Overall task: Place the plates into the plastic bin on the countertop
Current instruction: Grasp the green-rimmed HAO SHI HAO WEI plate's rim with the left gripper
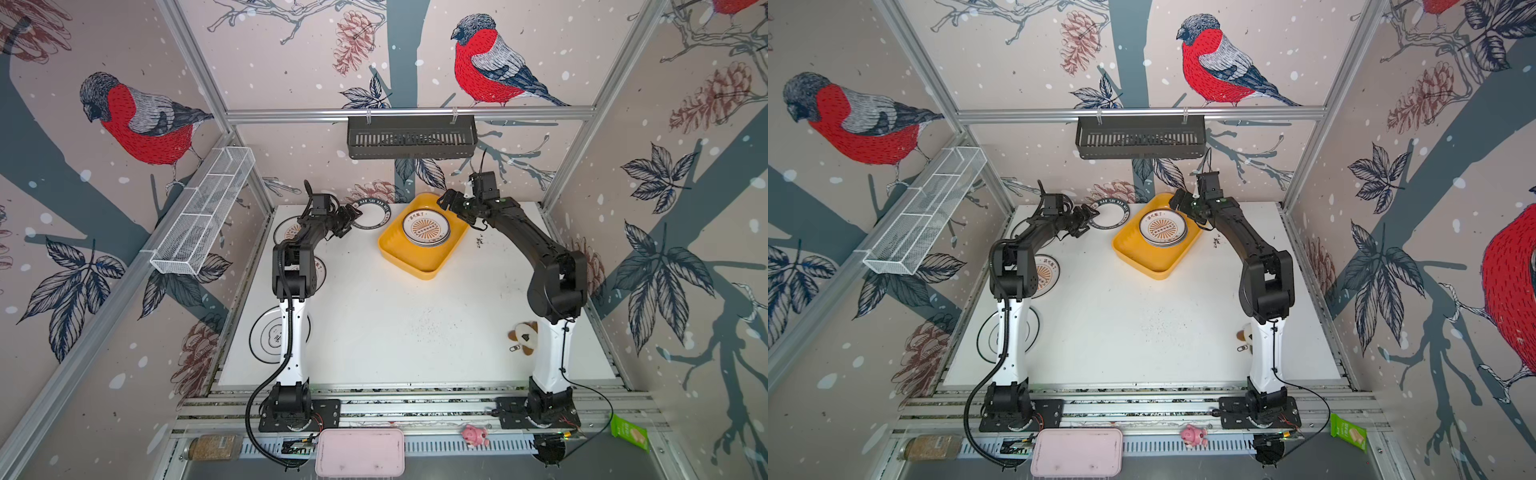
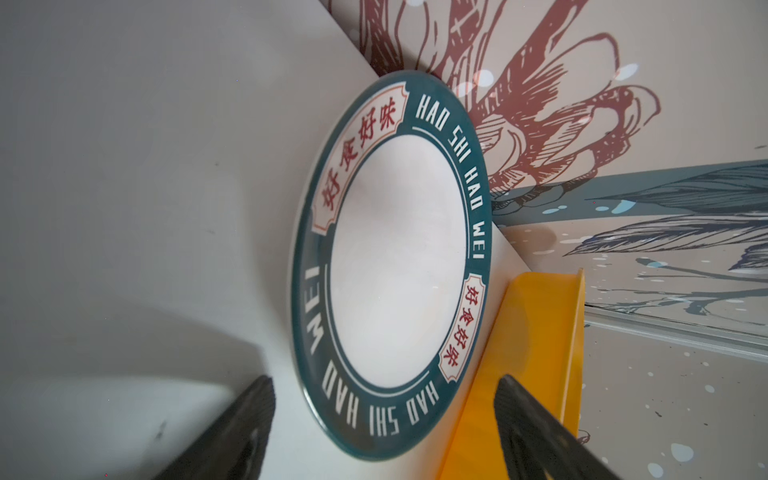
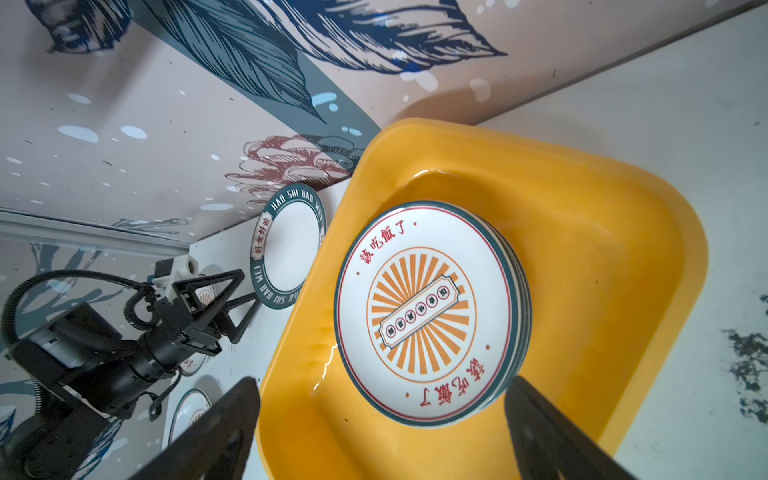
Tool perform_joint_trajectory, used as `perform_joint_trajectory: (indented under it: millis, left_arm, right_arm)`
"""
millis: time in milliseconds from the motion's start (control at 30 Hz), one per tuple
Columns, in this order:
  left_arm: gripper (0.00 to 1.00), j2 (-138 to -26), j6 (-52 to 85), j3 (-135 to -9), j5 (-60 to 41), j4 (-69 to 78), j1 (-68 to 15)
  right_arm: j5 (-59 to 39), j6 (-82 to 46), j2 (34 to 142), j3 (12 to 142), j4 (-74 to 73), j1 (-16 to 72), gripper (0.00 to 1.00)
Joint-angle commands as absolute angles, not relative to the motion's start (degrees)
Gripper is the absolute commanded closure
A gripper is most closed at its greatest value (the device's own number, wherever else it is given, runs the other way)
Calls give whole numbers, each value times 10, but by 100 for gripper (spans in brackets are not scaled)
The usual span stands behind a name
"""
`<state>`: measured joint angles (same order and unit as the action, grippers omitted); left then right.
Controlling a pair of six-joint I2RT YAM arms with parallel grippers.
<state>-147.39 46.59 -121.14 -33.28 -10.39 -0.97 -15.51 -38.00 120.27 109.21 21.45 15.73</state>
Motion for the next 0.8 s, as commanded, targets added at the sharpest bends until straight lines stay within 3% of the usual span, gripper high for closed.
perform_joint_trajectory:
  millis: [0,167,267,433,533,767]
  left_arm:
    - [25,-1492,486,-1216,-328,-119,-11]
    - [57,-1502,501,-1216,-324,-113,-12]
    - [67,-1506,509,-1215,-325,-110,-13]
    - [93,-1504,517,-1210,-331,-106,-13]
    - [100,-1493,525,-1196,-337,-88,-13]
    - [100,-1418,551,-1105,-342,-10,-11]
  right_arm:
    - [-130,-394,1195,1091,188,156,7]
    - [-121,-401,1194,1088,191,156,10]
    - [-120,-407,1188,1079,181,157,10]
    - [-109,-414,1178,1062,170,156,8]
    - [-107,-418,1170,1046,163,157,8]
    - [-111,-427,1130,988,127,160,8]
